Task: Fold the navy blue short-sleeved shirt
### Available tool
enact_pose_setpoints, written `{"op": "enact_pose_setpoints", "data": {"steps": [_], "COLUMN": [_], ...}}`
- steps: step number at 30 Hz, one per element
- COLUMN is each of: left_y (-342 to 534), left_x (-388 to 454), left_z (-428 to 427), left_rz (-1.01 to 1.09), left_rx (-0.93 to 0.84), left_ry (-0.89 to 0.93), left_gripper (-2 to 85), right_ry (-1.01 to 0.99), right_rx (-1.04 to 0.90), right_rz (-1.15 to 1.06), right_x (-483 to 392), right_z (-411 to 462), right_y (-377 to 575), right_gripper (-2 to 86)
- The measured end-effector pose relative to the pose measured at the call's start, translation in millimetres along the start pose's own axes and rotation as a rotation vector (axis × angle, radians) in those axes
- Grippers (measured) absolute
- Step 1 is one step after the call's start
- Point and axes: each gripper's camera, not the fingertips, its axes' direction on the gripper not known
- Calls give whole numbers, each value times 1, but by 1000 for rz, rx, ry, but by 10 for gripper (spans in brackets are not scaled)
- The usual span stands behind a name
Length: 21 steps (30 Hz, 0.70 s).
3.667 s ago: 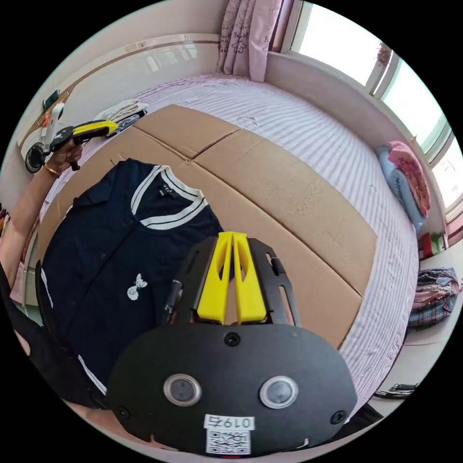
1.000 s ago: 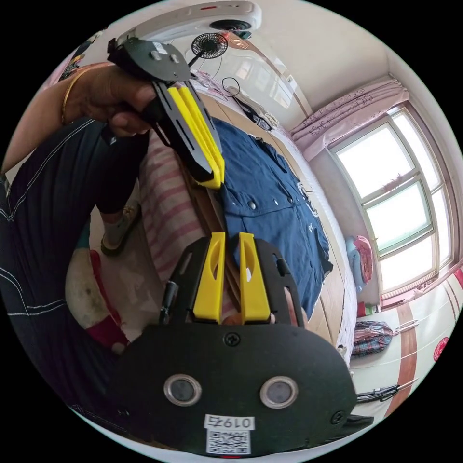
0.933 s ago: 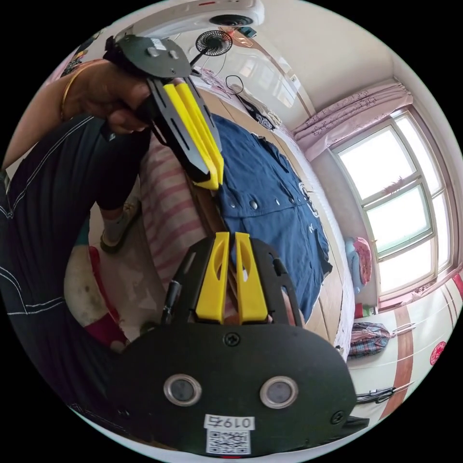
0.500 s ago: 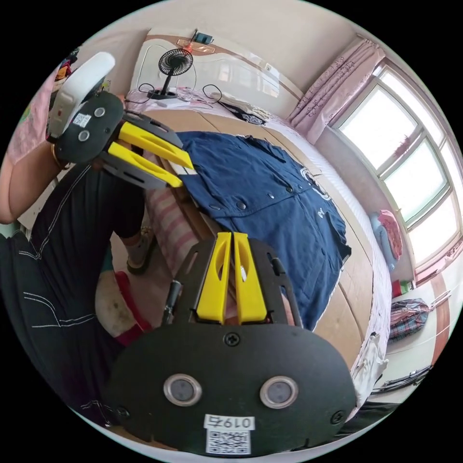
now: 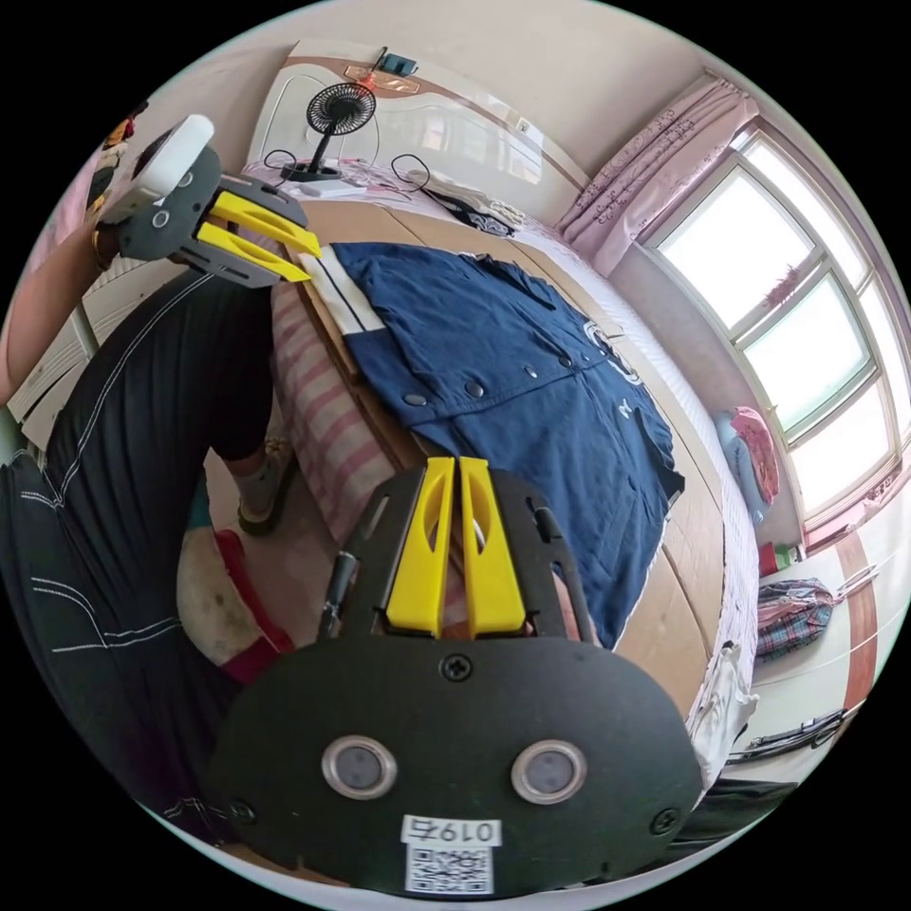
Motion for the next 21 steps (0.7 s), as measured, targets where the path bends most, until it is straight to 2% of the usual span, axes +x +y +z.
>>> {"op": "enact_pose_setpoints", "data": {"steps": [7,10,14,17,21], "left_y": [-11,-17,-18,-12,-3], "left_x": [-1,-5,-18,-31,-48], "left_z": [5,11,15,17,19], "left_rz": [138,181,158,101,28], "left_rx": [-23,-34,-23,3,39], "left_ry": [19,23,71,129,184], "left_gripper": [9,10,10,9,9], "right_ry": [10,-64,-164,-205,-244], "right_rx": [-28,72,286,311,247], "right_rz": [-49,-64,-29,-35,-131], "right_x": [7,9,14,14,-3], "right_z": [3,-18,-36,-16,19], "right_y": [-1,-9,-26,-48,-78], "right_gripper": [-7,-2,44,77,107]}}
